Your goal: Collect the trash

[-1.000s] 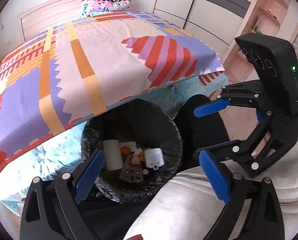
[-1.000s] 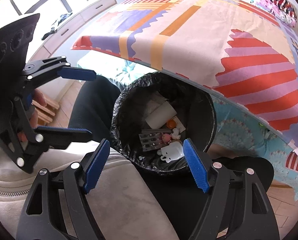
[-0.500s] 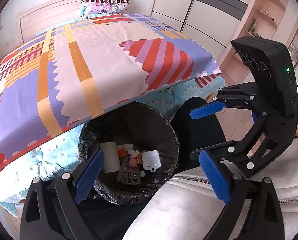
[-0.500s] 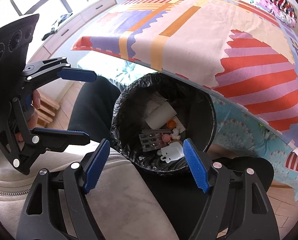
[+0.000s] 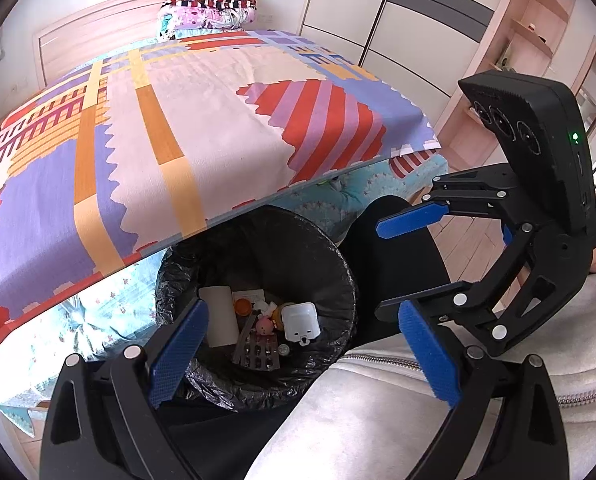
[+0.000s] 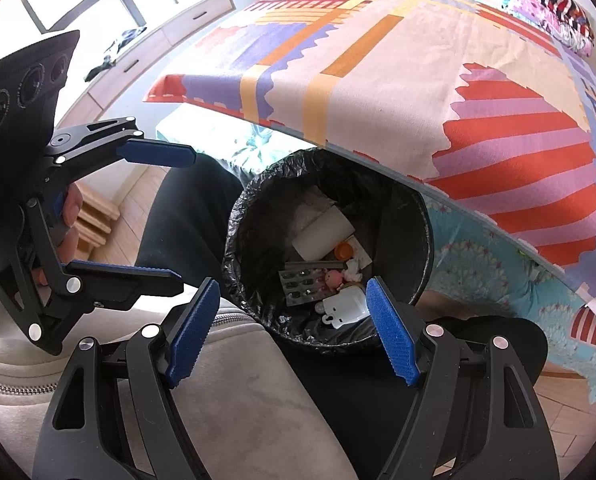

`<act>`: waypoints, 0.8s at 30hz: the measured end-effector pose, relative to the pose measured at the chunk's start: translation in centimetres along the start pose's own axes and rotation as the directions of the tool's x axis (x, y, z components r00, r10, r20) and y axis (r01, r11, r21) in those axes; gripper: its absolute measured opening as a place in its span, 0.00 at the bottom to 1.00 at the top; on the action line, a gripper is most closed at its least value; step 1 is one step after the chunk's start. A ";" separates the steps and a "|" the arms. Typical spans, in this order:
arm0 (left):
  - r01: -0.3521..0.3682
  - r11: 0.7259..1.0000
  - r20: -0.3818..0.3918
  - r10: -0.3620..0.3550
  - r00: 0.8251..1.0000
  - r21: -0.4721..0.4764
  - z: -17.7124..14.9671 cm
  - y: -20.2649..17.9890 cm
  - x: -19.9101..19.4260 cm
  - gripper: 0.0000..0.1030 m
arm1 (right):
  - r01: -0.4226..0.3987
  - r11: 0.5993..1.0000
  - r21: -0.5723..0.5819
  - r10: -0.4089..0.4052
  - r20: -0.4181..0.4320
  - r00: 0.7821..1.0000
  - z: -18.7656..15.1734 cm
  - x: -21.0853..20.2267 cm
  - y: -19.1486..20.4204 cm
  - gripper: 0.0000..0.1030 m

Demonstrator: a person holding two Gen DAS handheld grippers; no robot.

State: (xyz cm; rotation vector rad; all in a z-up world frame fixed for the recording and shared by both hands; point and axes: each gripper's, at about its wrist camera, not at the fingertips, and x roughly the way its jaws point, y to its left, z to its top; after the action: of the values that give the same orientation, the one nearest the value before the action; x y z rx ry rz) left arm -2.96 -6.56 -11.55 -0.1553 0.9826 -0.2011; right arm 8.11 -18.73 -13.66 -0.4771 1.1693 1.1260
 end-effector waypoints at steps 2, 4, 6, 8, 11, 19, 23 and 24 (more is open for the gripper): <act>0.000 1.000 0.002 0.000 1.000 -0.001 0.0 0.0 0.0 0.90 | -0.001 1.000 0.000 0.001 0.000 1.000 0.0 0.0 0.0 0.73; 0.002 1.000 0.002 -0.002 1.000 -0.004 0.0 0.0 -0.1 0.90 | -0.002 1.000 -0.001 0.002 0.000 1.000 0.0 0.1 0.0 0.73; 0.001 1.000 0.000 -0.001 1.000 -0.005 0.0 0.0 -0.1 0.90 | -0.004 1.000 -0.001 0.004 -0.002 1.000 -0.1 0.1 0.0 0.73; 0.002 1.000 0.001 -0.002 1.000 -0.004 0.0 0.0 -0.1 0.90 | -0.003 1.000 -0.002 0.003 -0.002 1.000 -0.1 0.1 0.0 0.73; 0.004 1.000 0.001 -0.004 1.000 -0.007 0.0 0.1 -0.1 0.90 | -0.001 1.000 -0.001 0.001 -0.001 1.000 -0.1 0.0 0.0 0.73; 0.003 1.000 -0.001 -0.003 1.000 -0.012 0.0 0.2 0.1 0.90 | -0.004 1.000 -0.006 0.004 -0.005 1.000 -0.2 0.1 0.0 0.73; 0.003 1.000 0.000 -0.003 1.000 -0.012 0.0 0.1 0.1 0.90 | -0.005 1.000 -0.007 0.005 -0.006 1.000 -0.2 0.1 0.0 0.73; 0.003 1.000 0.000 -0.003 1.000 -0.013 0.0 0.1 0.1 0.90 | -0.004 1.000 -0.009 0.004 -0.006 1.000 -0.2 0.1 0.0 0.73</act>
State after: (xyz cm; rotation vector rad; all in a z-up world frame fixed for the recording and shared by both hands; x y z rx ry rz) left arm -2.86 -6.45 -11.66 -0.1684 0.9843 -0.1977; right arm 7.99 -18.85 -13.84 -0.4856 1.1716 1.1337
